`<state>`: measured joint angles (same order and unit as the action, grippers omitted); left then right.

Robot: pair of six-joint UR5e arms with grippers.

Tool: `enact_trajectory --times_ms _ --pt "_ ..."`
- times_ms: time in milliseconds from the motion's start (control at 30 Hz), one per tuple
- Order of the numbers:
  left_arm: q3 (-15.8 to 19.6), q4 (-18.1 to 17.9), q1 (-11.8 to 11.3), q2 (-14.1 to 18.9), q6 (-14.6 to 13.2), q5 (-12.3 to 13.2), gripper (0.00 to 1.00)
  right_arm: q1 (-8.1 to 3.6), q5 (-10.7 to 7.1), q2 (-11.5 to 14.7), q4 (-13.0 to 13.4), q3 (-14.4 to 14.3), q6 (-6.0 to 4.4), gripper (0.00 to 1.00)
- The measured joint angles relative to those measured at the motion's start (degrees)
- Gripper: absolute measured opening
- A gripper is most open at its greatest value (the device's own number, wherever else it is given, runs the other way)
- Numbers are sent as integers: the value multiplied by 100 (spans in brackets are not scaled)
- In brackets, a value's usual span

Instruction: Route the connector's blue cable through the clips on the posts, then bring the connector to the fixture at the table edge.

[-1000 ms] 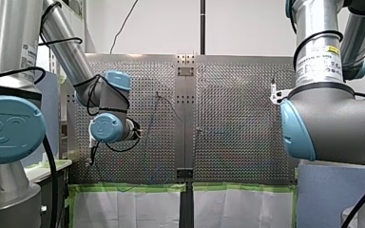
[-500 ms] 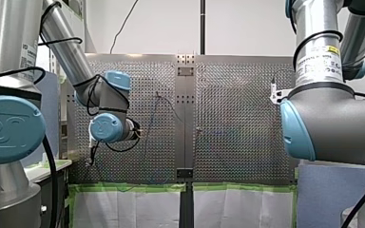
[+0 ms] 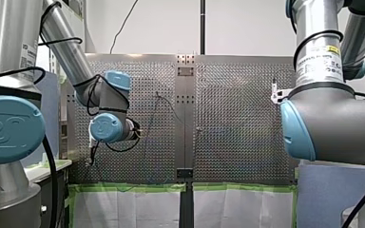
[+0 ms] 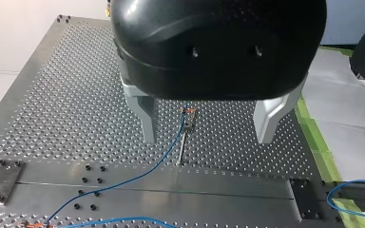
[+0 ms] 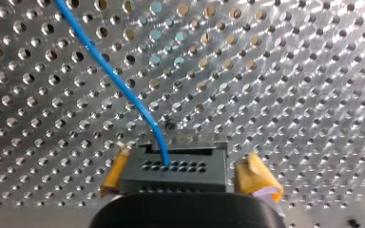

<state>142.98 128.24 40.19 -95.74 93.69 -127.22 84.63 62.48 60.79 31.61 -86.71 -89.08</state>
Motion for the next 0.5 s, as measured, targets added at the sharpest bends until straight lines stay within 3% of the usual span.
enact_trajectory --times_ms 500 --pt "0 0 0 0 0 -2 100 35 122 -49 -32 -8 10 100"
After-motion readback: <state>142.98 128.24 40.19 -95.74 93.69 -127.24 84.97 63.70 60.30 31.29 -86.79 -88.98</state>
